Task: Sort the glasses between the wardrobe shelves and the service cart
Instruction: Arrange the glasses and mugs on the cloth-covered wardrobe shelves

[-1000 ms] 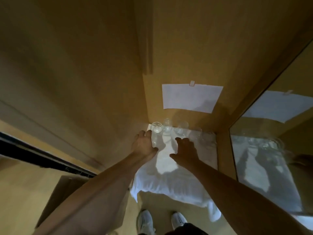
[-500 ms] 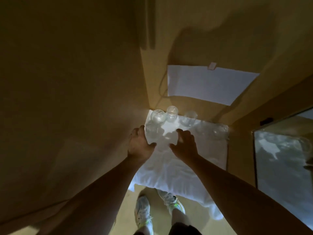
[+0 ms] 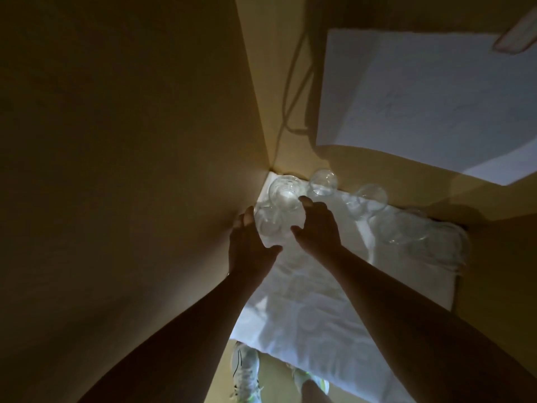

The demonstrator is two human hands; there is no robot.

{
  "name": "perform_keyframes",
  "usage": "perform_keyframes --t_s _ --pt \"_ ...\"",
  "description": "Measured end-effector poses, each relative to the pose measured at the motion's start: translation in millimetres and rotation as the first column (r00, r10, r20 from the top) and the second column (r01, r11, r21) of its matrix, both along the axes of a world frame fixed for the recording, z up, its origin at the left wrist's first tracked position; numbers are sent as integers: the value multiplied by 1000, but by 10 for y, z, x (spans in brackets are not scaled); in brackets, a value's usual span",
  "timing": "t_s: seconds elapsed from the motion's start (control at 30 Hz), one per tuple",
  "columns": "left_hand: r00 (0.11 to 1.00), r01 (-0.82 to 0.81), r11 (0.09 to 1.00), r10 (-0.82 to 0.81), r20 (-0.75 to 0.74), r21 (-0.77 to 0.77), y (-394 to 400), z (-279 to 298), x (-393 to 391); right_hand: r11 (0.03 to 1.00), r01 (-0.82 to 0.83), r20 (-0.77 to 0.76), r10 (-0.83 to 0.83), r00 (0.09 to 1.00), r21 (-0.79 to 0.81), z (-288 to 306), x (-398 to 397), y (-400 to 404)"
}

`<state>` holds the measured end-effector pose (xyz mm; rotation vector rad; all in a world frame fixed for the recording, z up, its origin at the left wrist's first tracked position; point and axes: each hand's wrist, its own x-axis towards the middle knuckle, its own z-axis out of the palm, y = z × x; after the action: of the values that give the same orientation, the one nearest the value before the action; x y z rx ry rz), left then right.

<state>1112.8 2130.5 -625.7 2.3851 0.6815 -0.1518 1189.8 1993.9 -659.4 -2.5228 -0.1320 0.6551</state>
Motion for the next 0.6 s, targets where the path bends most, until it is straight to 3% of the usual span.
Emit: perform_keyframes --t_s 0.13,0.4,0.6 --pt "999 34 999 -34 21 -8 41 -248 31 993 -117 -18 117 993 0 -273 68 96" --pt "991 -48 998 51 121 -28 29 -291 -41 999 -8 96 4 995 46 -376 30 205" --pt "993 -94 995 97 71 -37 73 -153 -418 999 17 42 -19 999 52 -288 -185 109"
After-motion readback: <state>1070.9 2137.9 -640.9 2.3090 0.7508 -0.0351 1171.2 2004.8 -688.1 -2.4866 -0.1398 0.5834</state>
